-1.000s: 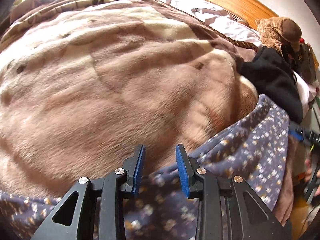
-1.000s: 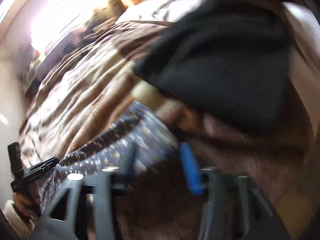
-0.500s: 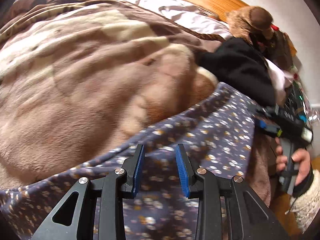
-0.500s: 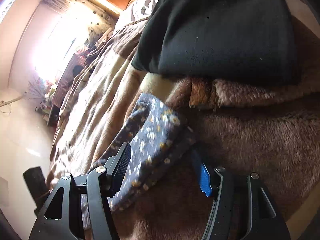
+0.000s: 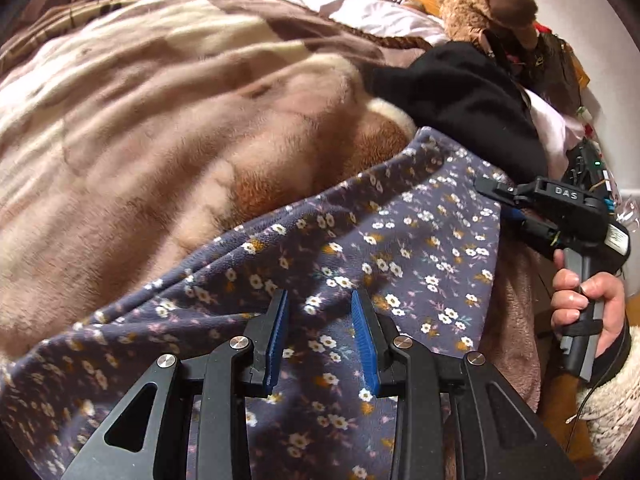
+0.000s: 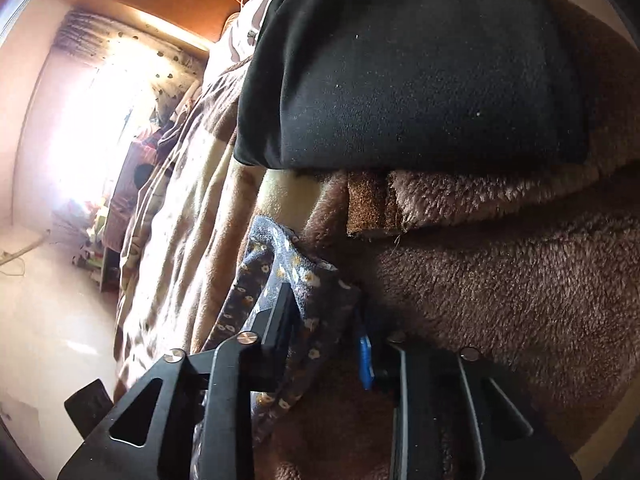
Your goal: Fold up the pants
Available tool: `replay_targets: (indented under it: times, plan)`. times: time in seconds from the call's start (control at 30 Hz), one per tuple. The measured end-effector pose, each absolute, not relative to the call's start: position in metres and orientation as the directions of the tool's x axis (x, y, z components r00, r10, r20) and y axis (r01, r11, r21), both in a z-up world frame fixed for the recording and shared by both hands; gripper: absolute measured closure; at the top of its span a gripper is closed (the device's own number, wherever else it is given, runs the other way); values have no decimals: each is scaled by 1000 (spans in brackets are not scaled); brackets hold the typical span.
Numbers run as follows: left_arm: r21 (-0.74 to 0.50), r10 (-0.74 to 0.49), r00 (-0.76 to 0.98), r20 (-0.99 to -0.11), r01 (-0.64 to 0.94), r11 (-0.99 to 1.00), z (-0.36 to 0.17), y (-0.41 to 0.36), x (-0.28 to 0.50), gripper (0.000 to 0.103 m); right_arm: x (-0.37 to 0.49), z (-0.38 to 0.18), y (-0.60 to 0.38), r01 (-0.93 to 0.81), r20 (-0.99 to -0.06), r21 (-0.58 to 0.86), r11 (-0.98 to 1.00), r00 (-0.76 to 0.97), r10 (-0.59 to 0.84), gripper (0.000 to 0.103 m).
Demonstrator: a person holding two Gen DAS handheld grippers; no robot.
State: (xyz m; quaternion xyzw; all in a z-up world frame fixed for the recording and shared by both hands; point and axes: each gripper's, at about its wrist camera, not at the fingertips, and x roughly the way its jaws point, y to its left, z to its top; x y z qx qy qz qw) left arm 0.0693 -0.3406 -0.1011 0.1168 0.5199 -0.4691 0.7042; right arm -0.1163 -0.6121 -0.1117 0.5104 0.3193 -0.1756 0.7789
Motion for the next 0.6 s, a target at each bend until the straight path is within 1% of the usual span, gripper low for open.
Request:
replay_targets:
  times: [0.03, 0.07, 0.13, 0.23, 0.3, 0.33, 0.4, 0.47, 0.5, 0.53, 0.57, 0.6]
  plan:
    - [-340, -533, 3, -846, 767, 544, -105, -342, 71, 72, -116, -110, -611, 589, -670, 685, 429, 740, 56, 87]
    - [-349, -529, -2, -849, 754, 557, -107, -342, 73, 72, -116, -108, -610, 580, -666, 686, 440, 744, 56, 91]
    - [-376, -523, -26, -852, 724, 578, -107, -342, 78, 72, -113, -99, -604, 566, -664, 663, 490, 747, 37, 92]
    - [-370, -507, -46, -861, 741, 560, -100, -346, 79, 72, -106, -81, -591, 514, -644, 631, 581, 765, 24, 92]
    - [-420, -545, -85, -834, 739, 527, -87, -345, 80, 72, -101, -69, -583, 484, -637, 612, 625, 770, 27, 92]
    - [-466, -585, -107, -804, 725, 508, -77, -343, 81, 72, -99, -62, -577, 466, -632, 605, 646, 775, 33, 92]
    - [-501, -622, -107, -776, 703, 505, -60, -342, 85, 72, -95, -50, -563, 408, -609, 605, 684, 791, 67, 92]
    - [-557, -665, -129, -736, 675, 485, -46, -343, 88, 71, -89, -41, -548, 371, -607, 580, 725, 791, 81, 92]
    - [-582, -685, -142, -715, 664, 470, -40, -344, 90, 69, -86, -38, -541, 355, -610, 568, 743, 788, 89, 92]
    - [-611, -708, -155, -689, 649, 453, -32, -345, 93, 63, -82, -35, -532, 334, -613, 555, 762, 784, 103, 92]
    - [-620, -714, -158, -682, 643, 449, -28, -347, 95, 56, -80, -34, -524, 314, -614, 549, 775, 781, 118, 92]
    - [-625, -717, -161, -678, 640, 447, -23, -349, 96, 55, -76, -33, -516, 294, -618, 539, 789, 775, 133, 92]
